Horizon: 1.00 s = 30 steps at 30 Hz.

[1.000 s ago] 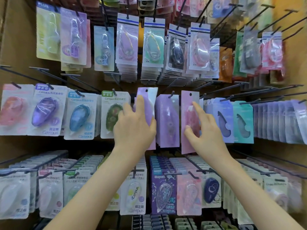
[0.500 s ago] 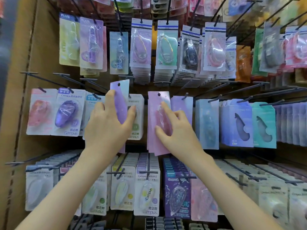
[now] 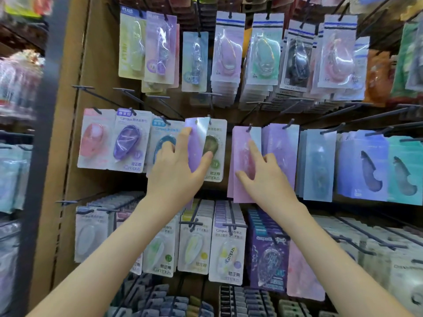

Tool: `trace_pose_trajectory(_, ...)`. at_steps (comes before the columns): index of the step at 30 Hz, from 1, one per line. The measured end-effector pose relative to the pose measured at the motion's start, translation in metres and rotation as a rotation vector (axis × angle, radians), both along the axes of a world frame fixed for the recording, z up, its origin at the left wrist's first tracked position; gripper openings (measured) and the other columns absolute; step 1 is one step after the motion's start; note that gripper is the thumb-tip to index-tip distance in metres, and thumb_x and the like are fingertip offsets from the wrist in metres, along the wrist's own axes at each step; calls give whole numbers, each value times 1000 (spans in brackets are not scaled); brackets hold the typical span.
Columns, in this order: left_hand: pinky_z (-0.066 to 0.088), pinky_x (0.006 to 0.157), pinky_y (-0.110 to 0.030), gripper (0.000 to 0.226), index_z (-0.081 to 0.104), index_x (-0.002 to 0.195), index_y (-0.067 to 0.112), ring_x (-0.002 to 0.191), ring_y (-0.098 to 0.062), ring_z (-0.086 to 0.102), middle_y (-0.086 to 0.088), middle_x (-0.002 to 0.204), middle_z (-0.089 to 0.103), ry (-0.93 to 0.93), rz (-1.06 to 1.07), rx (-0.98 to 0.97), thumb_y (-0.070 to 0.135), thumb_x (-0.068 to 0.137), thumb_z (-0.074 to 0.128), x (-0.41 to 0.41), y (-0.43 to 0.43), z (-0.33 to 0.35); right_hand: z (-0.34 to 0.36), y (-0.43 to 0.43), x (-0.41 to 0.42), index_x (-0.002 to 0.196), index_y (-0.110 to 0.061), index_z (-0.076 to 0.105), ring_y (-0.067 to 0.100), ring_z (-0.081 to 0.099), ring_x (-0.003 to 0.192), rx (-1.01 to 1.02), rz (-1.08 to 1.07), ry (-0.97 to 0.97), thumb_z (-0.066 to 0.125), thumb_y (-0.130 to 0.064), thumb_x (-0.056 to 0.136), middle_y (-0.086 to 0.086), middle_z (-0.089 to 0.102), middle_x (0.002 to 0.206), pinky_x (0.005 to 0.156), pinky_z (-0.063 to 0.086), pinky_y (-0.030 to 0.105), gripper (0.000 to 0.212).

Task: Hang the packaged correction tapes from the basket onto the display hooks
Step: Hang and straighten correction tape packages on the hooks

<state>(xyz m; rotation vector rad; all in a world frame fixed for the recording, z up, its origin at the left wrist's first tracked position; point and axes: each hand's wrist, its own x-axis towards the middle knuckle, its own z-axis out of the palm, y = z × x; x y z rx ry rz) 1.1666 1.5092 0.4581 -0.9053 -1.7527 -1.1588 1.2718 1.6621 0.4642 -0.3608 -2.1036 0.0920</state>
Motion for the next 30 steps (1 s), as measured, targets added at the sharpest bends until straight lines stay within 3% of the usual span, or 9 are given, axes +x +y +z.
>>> trace_pose_trajectory(4,36,66,-32,67,34,142,27,87,-31,49,-6,92,42,204,44,-29,57,84,44,6,7,-6,-4,-4,8,152,-30,17,26,40,129,-29,-27,120,46,-48,96,8,38,143,96,40,38,66)
trace_pose_trajectory(6,36,61,-29,65,39,139,23,79,-29,50,-6,88,43,323,45,-17,55,82,44,10,14,-5,-5,-12,18,144,-26,36,16,47,121,-61,139,282,53,-44,93,2,48,134,100,42,32,56)
trace_pose_trajectory(10,45,65,-34,71,38,141,21,85,-29,50,-9,92,47,357,-76,-56,52,78,45,26,36,-1,0,-30,37,94,-33,60,-3,59,77,-395,614,191,64,-36,87,-13,66,82,68,44,8,9)
trace_pose_trajectory(12,45,75,-34,77,38,143,17,91,-29,49,-10,99,48,407,-158,-99,50,74,46,37,50,-2,2,-28,41,81,-17,64,3,58,66,-478,688,230,65,-26,90,3,67,72,60,45,15,12)
trace_pose_trajectory(14,41,88,-33,82,27,147,20,99,-28,46,-10,109,47,442,-248,-149,52,74,47,46,60,-2,4,-18,47,72,-12,61,1,58,58,-554,684,323,61,-12,92,-1,65,58,55,44,15,20)
trace_pose_trajectory(19,18,108,-27,77,4,152,34,131,-20,27,-7,146,32,380,-353,-176,67,87,29,43,76,3,11,22,63,100,-16,68,17,70,84,-656,661,423,51,-12,98,3,75,92,74,57,34,17)
trace_pose_trajectory(24,29,109,-45,64,25,148,22,133,-34,29,-20,148,31,363,-82,-112,50,91,30,21,99,6,26,41,70,99,-11,67,8,64,74,-629,534,400,51,-16,98,0,71,85,63,49,22,17)
trace_pose_trajectory(28,37,104,-52,62,42,142,14,127,-45,41,-27,144,36,407,7,-162,38,85,43,11,105,4,35,44,61,99,5,62,22,56,75,-592,397,365,59,-30,88,24,63,88,68,40,31,36)
trace_pose_trajectory(30,35,104,-53,61,45,140,12,129,-48,39,-29,145,33,432,14,-158,29,82,54,9,105,4,38,44,57,96,4,62,25,57,75,-584,357,367,58,-34,85,19,62,84,67,39,34,39)
